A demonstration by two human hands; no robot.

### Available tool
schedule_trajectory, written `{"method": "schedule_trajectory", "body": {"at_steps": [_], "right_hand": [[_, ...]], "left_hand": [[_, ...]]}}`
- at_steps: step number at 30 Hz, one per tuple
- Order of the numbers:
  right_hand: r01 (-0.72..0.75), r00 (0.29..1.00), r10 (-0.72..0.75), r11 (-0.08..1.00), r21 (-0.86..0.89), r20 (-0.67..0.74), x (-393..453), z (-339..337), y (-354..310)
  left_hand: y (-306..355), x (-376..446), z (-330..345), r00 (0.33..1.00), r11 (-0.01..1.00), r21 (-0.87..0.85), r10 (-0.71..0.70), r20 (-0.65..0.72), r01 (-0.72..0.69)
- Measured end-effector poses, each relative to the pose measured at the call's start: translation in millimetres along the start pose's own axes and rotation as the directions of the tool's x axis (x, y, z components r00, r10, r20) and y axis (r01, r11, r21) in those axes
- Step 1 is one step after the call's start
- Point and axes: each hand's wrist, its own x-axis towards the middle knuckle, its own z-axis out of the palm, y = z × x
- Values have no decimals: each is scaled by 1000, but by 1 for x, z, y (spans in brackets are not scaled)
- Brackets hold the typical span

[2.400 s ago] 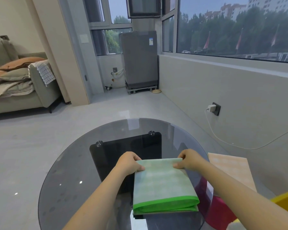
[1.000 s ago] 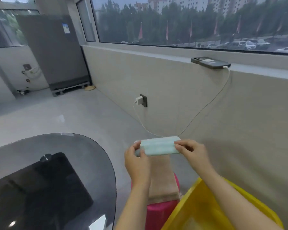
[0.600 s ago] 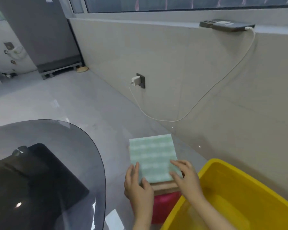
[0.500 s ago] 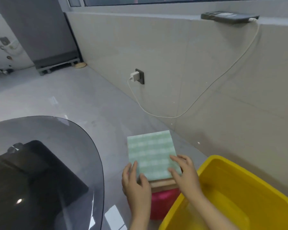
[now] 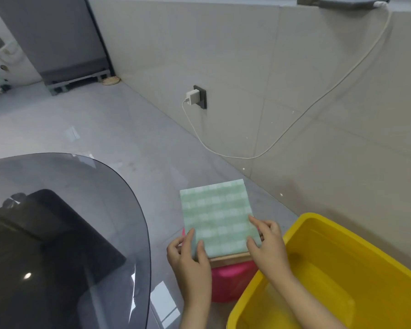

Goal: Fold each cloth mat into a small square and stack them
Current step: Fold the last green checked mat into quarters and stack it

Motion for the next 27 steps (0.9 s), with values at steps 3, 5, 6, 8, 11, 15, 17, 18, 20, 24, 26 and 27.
{"method": "schedule_trajectory", "body": {"at_steps": [3,5,6,8,11,15,17,18,20,24,26,27], "right_hand": [[-33,999,33,999,19,-14,0,1,1],[-50,999,50,999,21,-22,0,3,2],[-51,998,51,999,14,-20,0,4,2],[-39,999,39,999,-7,-10,0,5,1],[-17,999,16,999,-44,-32,0,6,0],[-26,994,15,994,-109,-105,15,5,-1],[-97,990,97,995,5,-102,28,3,-3],[-125,988,129,991,52,-89,34,2,-5],[-132,989,137,987,93,-47,41,4,-5],[-119,991,112,988,100,69,42,16,3],[-105,992,100,992,62,80,42,19,6],[-95,992,91,995,41,87,42,20,7]], "left_hand": [[-4,2,-3,1000,1000,-19,-7,7,7],[-5,3,-5,999,998,-50,-50,16,50],[-6,4,-5,997,996,-59,-73,18,74],[-7,6,-4,996,994,-58,-91,19,92],[-10,10,-1,996,995,-32,-89,16,90],[-6,23,2,997,996,38,-83,0,83],[-1,32,4,993,992,38,-120,-4,120],[0,36,5,990,990,30,-140,2,140],[-4,41,9,984,985,3,-172,35,172],[-19,42,14,979,982,-39,-177,101,182],[-21,43,15,974,980,-52,-183,135,191],[-21,44,15,970,979,-54,-186,158,196]]}}
